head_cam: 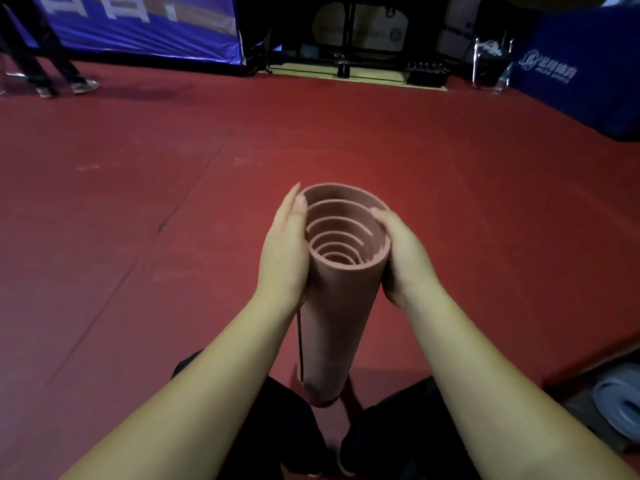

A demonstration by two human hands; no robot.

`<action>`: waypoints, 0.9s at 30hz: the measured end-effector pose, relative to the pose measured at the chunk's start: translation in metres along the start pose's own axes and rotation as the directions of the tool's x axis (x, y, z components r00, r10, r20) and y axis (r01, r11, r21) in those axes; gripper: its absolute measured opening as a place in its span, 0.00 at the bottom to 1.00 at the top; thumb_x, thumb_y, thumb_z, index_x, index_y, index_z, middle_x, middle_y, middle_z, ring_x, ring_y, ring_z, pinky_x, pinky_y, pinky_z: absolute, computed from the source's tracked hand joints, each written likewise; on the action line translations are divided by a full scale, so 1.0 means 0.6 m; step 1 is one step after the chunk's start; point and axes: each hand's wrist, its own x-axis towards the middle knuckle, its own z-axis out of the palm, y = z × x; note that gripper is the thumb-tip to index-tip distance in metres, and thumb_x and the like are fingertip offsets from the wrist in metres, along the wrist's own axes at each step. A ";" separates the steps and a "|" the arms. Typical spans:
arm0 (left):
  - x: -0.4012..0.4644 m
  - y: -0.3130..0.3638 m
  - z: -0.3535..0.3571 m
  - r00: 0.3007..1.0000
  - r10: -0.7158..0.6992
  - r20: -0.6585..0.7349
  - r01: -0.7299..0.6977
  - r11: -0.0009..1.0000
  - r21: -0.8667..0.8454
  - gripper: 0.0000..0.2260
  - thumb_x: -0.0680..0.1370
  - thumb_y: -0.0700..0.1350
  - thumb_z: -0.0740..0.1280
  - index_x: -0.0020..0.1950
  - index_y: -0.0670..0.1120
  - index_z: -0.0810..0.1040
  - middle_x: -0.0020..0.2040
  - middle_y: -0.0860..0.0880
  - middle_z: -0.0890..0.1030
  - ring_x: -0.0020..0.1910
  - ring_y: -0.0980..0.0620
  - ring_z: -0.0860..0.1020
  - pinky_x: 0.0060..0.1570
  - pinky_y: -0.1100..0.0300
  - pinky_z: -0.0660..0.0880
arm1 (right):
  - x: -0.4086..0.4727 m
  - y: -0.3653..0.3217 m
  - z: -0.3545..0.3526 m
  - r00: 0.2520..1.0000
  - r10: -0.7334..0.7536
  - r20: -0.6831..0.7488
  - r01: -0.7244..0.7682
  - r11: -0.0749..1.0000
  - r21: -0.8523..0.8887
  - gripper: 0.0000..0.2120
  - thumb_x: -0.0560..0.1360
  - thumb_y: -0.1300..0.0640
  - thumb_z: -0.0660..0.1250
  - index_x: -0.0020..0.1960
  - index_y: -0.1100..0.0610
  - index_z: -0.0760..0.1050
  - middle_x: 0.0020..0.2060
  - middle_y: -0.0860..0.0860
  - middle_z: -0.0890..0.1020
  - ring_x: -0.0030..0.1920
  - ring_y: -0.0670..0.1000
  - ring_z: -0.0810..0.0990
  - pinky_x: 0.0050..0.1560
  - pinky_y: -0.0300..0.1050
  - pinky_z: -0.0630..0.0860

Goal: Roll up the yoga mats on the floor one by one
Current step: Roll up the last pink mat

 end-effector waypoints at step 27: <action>-0.021 -0.105 -0.006 0.962 -0.272 -0.025 0.270 0.933 0.237 0.15 0.84 0.56 0.56 0.68 0.56 0.73 0.63 0.56 0.78 0.64 0.55 0.75 0.69 0.52 0.69 | 0.024 0.081 -0.044 1.000 -0.002 -0.007 -0.001 0.959 -0.282 0.07 0.77 0.60 0.69 0.56 0.55 0.79 0.51 0.50 0.86 0.54 0.48 0.83 0.58 0.44 0.76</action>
